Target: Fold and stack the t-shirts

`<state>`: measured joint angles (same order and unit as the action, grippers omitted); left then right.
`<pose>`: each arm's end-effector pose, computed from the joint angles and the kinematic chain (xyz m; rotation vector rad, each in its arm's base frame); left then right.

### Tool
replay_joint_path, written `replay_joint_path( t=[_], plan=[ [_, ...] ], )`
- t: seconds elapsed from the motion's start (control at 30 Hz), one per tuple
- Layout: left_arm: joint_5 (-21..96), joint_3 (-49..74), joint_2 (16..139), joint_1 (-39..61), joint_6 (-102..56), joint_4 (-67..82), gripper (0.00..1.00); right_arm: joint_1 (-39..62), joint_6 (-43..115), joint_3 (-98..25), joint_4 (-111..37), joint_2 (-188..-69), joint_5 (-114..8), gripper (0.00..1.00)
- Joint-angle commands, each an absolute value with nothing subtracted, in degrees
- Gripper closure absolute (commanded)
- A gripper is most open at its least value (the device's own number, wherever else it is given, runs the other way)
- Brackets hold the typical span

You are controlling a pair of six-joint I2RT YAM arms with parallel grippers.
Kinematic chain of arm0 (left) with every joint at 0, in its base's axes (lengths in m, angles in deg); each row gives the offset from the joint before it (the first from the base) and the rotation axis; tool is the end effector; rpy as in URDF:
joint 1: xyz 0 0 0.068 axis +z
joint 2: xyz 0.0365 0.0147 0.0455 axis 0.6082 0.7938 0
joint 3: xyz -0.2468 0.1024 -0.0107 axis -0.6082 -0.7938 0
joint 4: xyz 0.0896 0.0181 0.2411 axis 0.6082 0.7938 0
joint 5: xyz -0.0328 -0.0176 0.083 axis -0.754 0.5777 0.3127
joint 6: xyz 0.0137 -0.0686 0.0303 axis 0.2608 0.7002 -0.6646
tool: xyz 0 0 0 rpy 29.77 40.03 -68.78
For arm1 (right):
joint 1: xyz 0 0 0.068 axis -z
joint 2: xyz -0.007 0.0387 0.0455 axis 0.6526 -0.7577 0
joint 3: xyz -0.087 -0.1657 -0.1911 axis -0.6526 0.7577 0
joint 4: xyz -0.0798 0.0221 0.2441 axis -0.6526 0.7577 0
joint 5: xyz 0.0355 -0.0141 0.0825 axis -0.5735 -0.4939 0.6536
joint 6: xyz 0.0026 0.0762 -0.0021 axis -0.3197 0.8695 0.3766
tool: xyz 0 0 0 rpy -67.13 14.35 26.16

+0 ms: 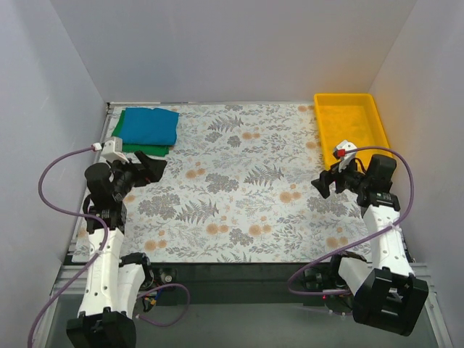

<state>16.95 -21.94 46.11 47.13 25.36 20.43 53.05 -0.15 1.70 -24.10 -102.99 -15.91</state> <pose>0.2070 0.0039 0.2890 -0.8028 1.7950 -1.0577 0.2279 -0.0035 0.2460 -0.7201 1.8327 0.3448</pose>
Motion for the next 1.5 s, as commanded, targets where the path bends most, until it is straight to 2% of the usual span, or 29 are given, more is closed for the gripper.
replay_joint_path(
  t=[0.0, 0.17, 0.37, 1.47],
  plan=[
    [16.1, -26.2, 45.1, 47.0, 25.9, 22.1, 0.14, 53.6, 3.0, 2.2, -27.0, -98.3, -28.5, 0.02],
    [17.6, -27.0, 43.9, 46.6, 25.4, 22.1, 0.14, 53.7, 10.3, -0.1, -26.1, -96.5, -43.5, 0.02],
    [18.5, -27.8, 43.0, 45.6, 25.4, 21.5, 0.14, 53.6, 19.1, -1.0, -26.2, -97.7, -52.2, 0.02],
    [19.8, -28.7, 41.9, 43.6, 24.9, 21.1, 0.13, 53.7, 22.5, 2.7, -28.3, -91.6, -57.4, 0.02]
  ],
)
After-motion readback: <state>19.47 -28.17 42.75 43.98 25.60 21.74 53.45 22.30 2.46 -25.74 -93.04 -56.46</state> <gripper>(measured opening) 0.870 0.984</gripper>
